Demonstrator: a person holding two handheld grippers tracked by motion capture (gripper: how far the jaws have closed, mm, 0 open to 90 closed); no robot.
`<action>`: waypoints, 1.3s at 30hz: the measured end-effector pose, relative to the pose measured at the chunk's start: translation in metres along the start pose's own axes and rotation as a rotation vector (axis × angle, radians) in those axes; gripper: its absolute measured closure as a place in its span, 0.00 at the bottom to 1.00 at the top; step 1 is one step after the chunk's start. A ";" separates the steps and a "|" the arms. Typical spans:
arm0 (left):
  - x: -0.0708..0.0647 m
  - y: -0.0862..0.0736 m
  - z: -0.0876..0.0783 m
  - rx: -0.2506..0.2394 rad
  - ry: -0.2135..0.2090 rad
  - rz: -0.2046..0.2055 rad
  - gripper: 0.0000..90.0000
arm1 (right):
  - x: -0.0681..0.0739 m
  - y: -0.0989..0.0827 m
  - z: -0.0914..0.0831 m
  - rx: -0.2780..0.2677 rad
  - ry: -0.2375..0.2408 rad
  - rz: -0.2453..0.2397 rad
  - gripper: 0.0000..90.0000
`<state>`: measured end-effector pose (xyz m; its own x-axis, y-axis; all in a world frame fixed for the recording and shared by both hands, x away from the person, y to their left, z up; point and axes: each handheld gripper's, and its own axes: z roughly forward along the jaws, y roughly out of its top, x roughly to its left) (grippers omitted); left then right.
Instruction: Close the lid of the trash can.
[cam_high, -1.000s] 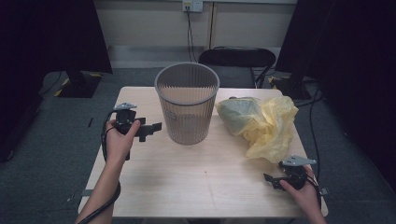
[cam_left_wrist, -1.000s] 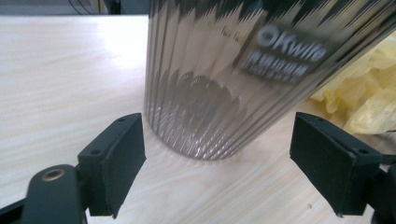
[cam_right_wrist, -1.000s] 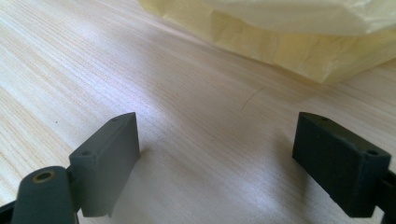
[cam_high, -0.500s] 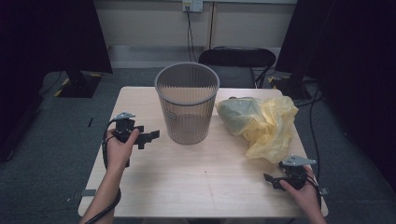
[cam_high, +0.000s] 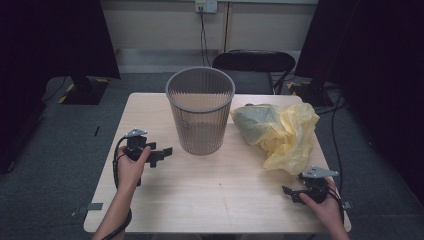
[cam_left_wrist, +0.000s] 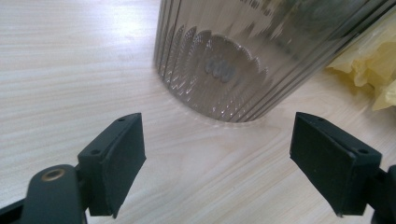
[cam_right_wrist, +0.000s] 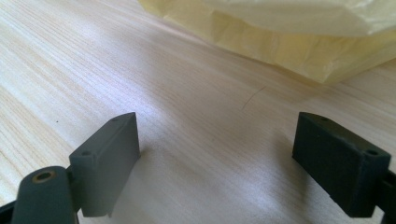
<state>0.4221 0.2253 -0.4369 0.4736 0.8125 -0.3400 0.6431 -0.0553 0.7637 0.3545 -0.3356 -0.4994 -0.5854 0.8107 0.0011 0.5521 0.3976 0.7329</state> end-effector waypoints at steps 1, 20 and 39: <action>0.000 -0.001 0.001 0.000 -0.002 -0.002 0.20 | 0.000 0.000 0.000 0.000 0.000 0.000 0.15; 0.009 -0.028 0.009 0.019 -0.009 -0.025 0.20 | 0.000 0.000 0.000 0.000 0.001 0.000 0.15; 0.012 -0.046 0.013 0.042 0.003 -0.005 0.20 | 0.000 0.000 0.000 0.000 0.001 0.000 0.15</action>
<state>0.4056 0.2300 -0.4832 0.4690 0.8143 -0.3420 0.6701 -0.0759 0.7383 0.3545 -0.3356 -0.4993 -0.5860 0.8103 0.0014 0.5521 0.3980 0.7326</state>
